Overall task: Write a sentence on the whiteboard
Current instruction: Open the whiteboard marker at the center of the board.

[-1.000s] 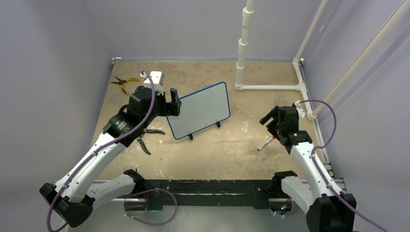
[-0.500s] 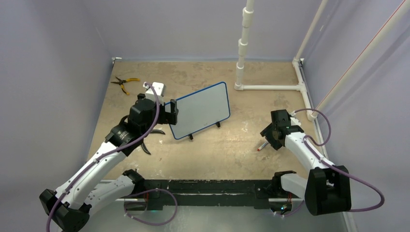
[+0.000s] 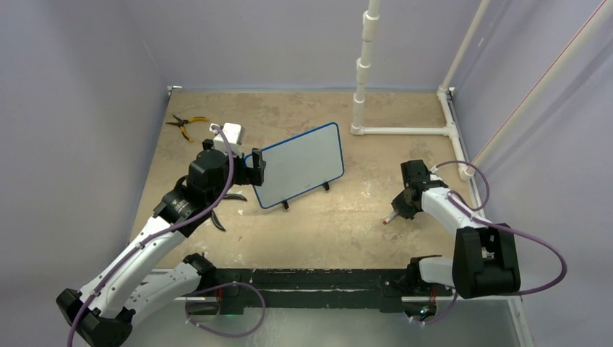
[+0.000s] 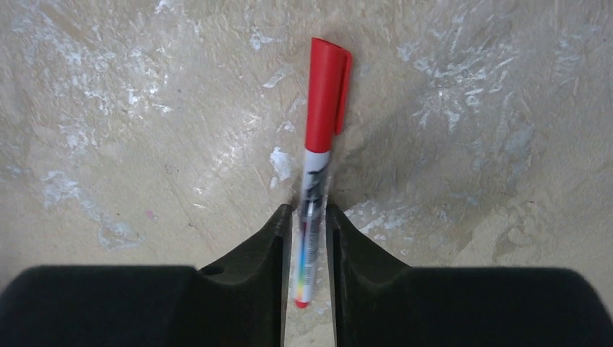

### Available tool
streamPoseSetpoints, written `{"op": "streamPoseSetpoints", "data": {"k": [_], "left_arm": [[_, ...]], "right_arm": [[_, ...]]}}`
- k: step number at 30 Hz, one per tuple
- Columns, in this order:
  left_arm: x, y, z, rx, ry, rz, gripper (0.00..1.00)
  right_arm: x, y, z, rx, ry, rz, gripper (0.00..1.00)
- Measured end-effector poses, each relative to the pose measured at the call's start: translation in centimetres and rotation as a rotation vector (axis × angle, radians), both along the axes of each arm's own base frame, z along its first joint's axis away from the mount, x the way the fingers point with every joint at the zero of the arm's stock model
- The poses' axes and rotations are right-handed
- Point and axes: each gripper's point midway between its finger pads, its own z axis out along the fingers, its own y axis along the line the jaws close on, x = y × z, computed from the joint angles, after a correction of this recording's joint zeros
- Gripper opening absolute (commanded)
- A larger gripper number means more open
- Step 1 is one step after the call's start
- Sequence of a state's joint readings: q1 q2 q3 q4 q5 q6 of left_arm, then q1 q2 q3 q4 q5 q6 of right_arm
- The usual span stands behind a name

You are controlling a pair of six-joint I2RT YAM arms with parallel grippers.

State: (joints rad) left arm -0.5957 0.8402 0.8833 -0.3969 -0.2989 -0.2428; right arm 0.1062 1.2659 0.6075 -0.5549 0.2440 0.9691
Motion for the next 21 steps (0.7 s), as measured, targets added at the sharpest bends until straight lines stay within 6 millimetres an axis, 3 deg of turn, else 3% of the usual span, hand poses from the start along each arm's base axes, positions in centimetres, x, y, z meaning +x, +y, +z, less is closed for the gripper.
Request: {"op": "streamPoseSetpoints", "data": {"k": [2,9,14,17,21], "left_arm": [[0.0,0.0,-0.1,0.000,0.001,0.000,0.99],[-0.2,0.1,-0.4,0.004,0.004,-0.002,0.98],[-0.9,0.0,0.8,-0.022,-0.054,-0.044,0.96],[-1.5,-0.9,2.1,-0.058,-0.093,-0.108,0.95],[-2.5,-4.0,3.2,-0.092,-0.110,-0.291,0.91]], "right_arm": [[0.3,0.1,-0.1,0.000,-0.002,0.009,0.00],[2.1,1.1,0.0,0.036,-0.032,0.076,0.00],[3.0,2.6,0.4,0.081,-0.058,0.232,0.00],[3.6,4.4,2.3,0.139,-0.148,0.358,0.00],[4.4,7.9,8.0,0.245,-0.387,0.565,0.00]]}}
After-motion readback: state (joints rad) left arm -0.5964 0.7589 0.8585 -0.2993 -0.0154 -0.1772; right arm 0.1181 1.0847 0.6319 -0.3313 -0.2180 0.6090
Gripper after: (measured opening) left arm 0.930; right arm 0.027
